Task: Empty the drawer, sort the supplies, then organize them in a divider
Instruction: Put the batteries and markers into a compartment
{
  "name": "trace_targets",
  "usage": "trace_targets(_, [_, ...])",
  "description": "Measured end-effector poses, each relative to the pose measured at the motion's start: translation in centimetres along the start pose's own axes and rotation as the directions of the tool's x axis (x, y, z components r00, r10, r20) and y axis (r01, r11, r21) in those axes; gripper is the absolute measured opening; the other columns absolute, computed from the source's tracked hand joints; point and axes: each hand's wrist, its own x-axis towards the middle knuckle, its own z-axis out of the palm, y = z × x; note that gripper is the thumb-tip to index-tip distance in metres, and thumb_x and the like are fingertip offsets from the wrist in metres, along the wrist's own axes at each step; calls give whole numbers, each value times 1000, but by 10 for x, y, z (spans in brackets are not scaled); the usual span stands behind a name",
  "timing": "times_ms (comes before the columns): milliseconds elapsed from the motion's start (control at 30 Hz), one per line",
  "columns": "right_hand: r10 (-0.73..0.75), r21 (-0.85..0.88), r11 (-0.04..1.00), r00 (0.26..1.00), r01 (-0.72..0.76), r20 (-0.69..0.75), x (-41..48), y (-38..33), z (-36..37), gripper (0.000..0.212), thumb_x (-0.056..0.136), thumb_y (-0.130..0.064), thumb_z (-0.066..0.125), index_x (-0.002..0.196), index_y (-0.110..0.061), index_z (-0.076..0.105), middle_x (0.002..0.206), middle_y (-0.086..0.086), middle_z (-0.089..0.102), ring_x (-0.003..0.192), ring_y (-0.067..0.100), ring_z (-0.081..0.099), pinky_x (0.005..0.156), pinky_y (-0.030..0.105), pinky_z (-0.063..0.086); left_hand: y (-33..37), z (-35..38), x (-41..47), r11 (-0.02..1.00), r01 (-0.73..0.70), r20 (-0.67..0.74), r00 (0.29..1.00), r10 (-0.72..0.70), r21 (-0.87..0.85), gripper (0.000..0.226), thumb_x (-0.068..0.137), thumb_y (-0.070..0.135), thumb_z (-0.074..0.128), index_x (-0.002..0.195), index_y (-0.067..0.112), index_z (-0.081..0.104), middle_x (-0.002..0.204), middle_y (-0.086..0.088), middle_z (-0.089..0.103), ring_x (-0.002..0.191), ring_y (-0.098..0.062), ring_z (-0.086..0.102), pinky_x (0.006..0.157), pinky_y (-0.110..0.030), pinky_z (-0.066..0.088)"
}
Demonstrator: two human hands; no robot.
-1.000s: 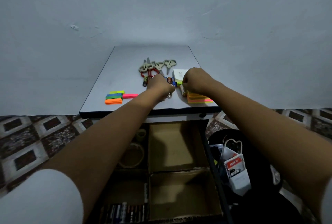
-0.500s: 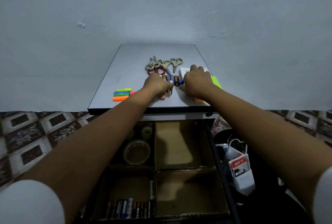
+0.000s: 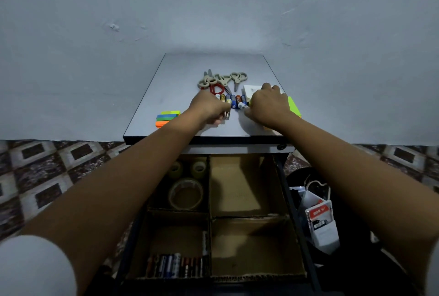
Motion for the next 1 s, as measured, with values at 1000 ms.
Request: trace_targets(1000, [25, 799, 323, 849, -506, 528, -209, -41, 73, 40, 87, -27, 63, 87, 13, 62, 70, 9, 49, 67, 17, 44, 55, 18, 35, -188, -15, -133, 888, 407, 219, 866, -450, 216, 8, 87, 14, 64, 83, 6, 64, 73, -6, 62, 67, -13, 60, 57, -22, 50])
